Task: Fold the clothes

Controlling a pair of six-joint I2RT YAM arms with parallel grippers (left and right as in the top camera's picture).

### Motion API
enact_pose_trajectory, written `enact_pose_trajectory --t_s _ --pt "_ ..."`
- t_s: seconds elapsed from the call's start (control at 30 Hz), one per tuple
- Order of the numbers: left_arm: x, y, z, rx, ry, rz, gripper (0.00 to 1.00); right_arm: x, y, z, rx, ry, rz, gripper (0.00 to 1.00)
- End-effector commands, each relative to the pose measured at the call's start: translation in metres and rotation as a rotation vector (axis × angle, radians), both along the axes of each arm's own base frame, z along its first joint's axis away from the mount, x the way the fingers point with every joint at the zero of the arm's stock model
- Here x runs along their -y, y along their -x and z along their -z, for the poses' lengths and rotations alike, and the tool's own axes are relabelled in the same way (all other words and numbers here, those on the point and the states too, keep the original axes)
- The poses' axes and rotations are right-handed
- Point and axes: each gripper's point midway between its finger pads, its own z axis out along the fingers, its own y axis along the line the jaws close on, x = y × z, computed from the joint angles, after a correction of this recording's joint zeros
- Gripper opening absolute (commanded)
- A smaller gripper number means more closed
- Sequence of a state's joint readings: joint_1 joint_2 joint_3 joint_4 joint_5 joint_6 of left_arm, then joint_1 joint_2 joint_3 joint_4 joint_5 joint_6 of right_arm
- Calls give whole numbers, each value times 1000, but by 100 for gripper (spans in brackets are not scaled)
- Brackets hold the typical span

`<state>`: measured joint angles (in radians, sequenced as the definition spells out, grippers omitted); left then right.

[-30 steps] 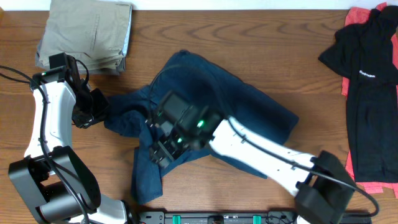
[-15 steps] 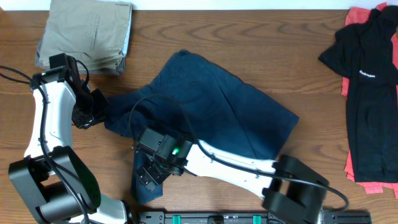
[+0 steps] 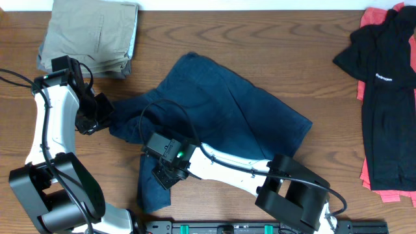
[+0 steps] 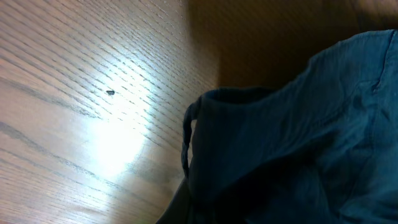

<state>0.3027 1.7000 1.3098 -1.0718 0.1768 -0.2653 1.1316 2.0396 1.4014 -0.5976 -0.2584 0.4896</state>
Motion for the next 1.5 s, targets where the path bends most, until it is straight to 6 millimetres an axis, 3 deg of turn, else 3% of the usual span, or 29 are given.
enact_pose_trajectory --t_s 0.0,0.1,0.2,0.47,0.67,0.8,1.03,1.2,1.47 --pt "-2 0 1 -6 -3 -5 6 -1 -3 -5 -6 -8 16 22" --pt "-2 0 1 -6 -3 -5 6 -4 -2 -10 -17 -20 10 6" --pt "-2 0 1 -6 -3 -5 6 -7 1 -13 -34 -35 3 1" --pt "-2 0 1 -6 -3 -5 6 -9 3 -15 -49 -46 -1 1" --pt "-1 0 0 -5 1 -5 6 7 -16 -43 -27 -50 54 1" --pt "6 -1 -8 24 35 -4 6 41 -45 -76 14 -31 148 1" --pt "8 0 -39 126 14 -1 6 128 -85 -136 46 -4 344 1" --pt "11 10 -66 192 -6 0 6 182 -90 -171 64 -9 448 1" --pt "17 30 -104 294 -36 -12 6 241 -89 -218 174 -44 572 1"
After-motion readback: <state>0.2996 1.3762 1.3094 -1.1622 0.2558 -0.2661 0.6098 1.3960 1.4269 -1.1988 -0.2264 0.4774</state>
